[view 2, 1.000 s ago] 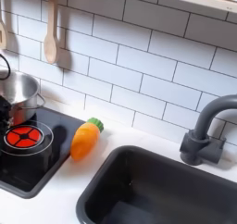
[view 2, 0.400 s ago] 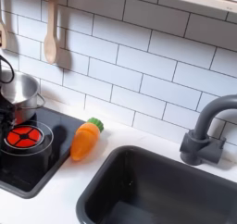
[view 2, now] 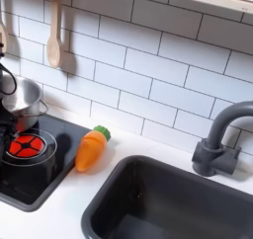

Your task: Reach green block

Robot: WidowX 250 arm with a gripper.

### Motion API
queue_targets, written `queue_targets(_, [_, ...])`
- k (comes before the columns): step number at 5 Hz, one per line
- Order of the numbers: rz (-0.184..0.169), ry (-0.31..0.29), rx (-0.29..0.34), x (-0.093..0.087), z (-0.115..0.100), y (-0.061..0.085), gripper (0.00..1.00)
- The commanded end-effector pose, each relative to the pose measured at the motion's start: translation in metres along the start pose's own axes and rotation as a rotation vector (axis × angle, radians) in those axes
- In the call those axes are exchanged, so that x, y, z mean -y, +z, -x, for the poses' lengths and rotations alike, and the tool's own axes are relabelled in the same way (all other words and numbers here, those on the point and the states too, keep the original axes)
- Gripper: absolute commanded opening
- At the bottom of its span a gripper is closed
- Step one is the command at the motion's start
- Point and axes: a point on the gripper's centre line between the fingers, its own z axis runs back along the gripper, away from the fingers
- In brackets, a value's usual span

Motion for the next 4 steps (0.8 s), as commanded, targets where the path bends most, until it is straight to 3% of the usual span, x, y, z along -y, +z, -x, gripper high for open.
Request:
queue_targets(1, [0.006,0.02,-0.018,0.002,-0.004,-0.01,1.0])
queue_targets(4, [0.001,0.017,-0.045,-0.002,-0.008,-0.027,1.0])
